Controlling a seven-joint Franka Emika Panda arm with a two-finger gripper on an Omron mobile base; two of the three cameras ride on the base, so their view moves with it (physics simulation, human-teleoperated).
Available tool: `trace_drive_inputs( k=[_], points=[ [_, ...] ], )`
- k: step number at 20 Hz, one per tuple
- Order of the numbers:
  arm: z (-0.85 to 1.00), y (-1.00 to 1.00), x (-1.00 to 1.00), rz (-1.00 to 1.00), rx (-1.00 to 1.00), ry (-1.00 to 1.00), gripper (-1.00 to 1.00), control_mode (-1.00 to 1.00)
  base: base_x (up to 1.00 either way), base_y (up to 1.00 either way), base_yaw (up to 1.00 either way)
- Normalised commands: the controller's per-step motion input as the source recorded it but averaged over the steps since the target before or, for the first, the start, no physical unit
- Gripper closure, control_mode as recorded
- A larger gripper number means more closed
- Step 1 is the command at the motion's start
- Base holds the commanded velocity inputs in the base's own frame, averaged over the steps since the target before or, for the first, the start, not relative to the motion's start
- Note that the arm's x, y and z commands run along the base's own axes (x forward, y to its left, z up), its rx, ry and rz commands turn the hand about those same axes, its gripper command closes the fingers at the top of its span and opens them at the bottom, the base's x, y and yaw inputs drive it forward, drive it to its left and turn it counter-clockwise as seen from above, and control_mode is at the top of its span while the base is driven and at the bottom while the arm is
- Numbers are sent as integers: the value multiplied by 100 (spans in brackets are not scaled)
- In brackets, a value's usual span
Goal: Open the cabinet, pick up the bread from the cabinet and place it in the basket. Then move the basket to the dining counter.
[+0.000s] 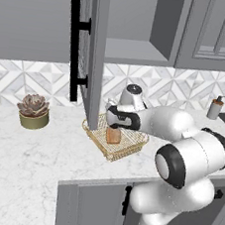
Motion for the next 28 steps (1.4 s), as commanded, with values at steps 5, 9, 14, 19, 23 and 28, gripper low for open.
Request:
trace_drive_inputs(
  k=[5, 9, 14, 19, 23, 28],
  points=[
    [25, -40, -40, -2, 0, -7, -100, -100, 0, 0, 0],
    [30, -70, -72, 17, 2, -12, -100, -100, 0, 0, 0],
    [76, -22, -69, 10, 0, 5, -100, -100, 0, 0, 0],
    [0, -53, -69, 5, 3, 0, -100, -100, 0, 0, 0],
    [0, -61, -33, 7, 13, 0, -100, -100, 0, 0, 0],
    [0, -45, -9, 4, 17, 2, -100, -100, 0, 0, 0]
  ],
)
